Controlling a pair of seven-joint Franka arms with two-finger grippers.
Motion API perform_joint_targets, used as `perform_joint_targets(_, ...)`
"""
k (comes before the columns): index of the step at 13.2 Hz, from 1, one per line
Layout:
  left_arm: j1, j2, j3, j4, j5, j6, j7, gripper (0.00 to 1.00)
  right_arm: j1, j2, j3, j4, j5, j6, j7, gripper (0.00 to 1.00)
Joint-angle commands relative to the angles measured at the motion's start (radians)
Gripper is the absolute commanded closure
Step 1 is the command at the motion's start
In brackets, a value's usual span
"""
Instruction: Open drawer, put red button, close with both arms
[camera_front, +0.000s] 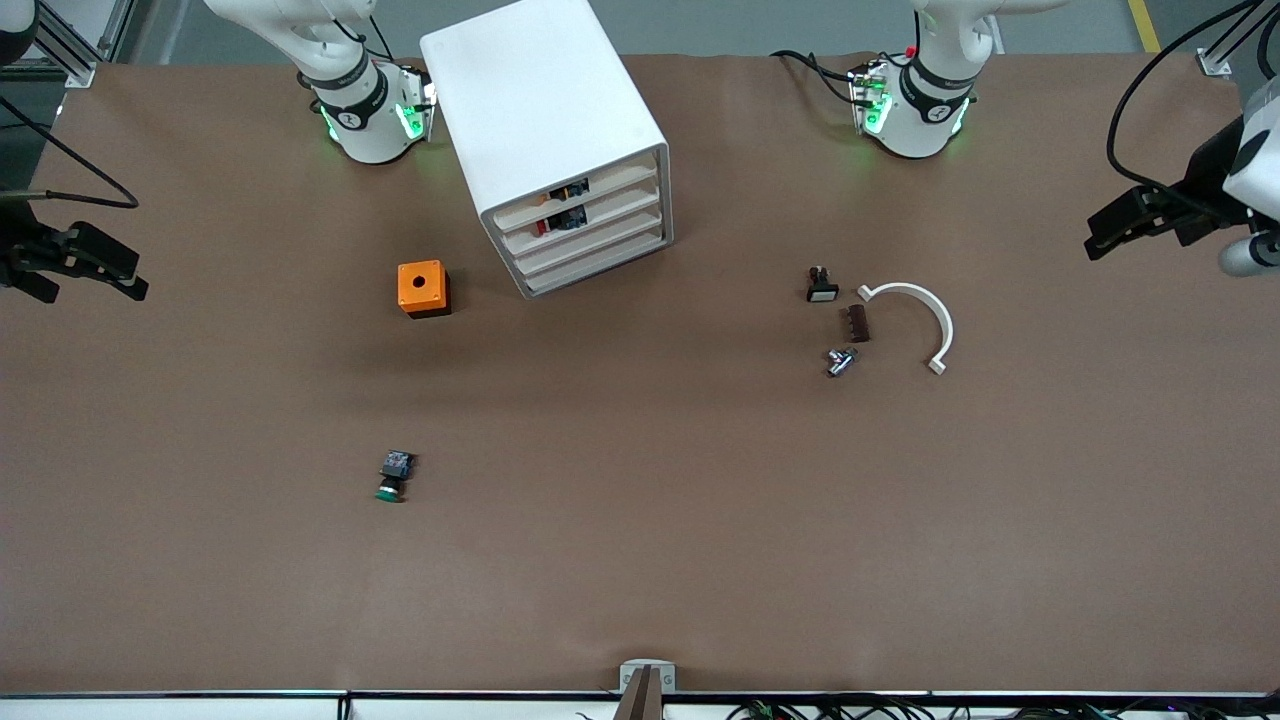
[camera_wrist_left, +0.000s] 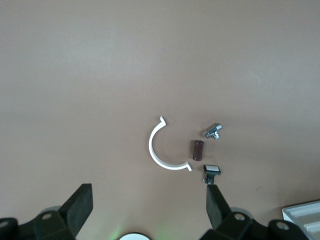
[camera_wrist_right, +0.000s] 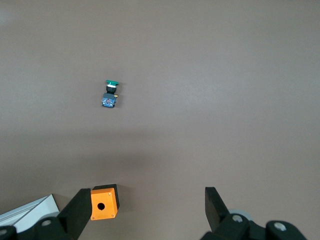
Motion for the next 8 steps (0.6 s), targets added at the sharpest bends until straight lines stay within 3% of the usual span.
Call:
perform_joint_targets(1,-0.013,-0.037,0.003,-0.045,-0.011,0.023,0.017,0.00,-0.015,-0.014,0.007,-0.001,0.008,-0.014,-0.001,0.00)
perform_joint_targets(8,-0.013,-0.022,-0.014,-0.039,-0.003,0.017,0.022,0.00,-0.012,-0.014,0.010,-0.001,0.001,-0.008,0.005,0.00)
